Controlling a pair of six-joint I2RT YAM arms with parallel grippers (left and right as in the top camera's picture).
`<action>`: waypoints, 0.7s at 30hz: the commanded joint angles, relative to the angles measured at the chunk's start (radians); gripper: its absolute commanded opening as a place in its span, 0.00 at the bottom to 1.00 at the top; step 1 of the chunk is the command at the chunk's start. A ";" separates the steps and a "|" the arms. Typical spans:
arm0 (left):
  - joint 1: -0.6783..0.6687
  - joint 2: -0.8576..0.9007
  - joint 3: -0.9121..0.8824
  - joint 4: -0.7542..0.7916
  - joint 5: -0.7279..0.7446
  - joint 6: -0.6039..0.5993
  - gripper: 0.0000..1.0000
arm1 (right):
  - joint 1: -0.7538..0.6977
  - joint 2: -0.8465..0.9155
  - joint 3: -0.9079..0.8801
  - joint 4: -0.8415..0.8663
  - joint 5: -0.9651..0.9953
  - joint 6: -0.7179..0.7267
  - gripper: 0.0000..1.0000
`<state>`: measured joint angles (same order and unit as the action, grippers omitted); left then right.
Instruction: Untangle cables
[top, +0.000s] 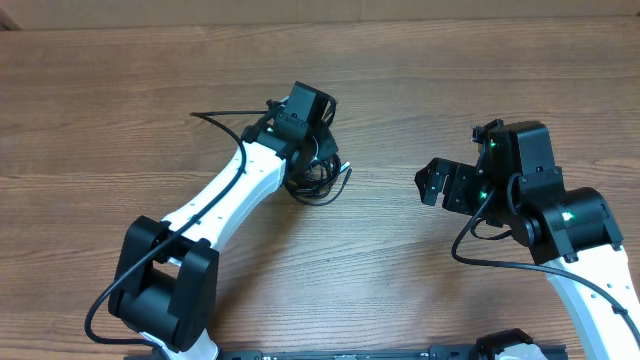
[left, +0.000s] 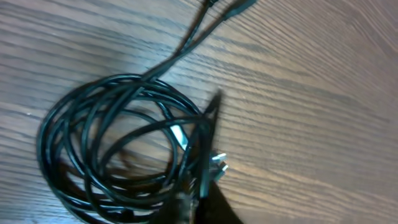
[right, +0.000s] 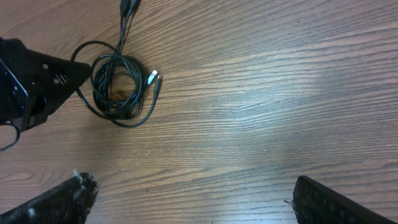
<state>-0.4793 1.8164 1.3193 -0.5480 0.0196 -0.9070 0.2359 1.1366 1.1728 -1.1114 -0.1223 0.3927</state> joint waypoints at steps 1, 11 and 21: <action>-0.005 0.010 -0.008 0.014 0.015 0.022 0.04 | -0.002 -0.001 0.021 0.003 0.017 0.003 1.00; -0.013 -0.131 0.170 0.022 0.161 0.189 0.04 | -0.002 -0.001 0.021 0.003 0.017 0.003 1.00; -0.021 -0.410 0.323 0.184 0.140 0.235 0.04 | -0.002 -0.001 0.021 0.003 0.017 0.003 1.00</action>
<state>-0.4961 1.4921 1.6054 -0.4068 0.1471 -0.7177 0.2359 1.1366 1.1728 -1.1114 -0.1223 0.3927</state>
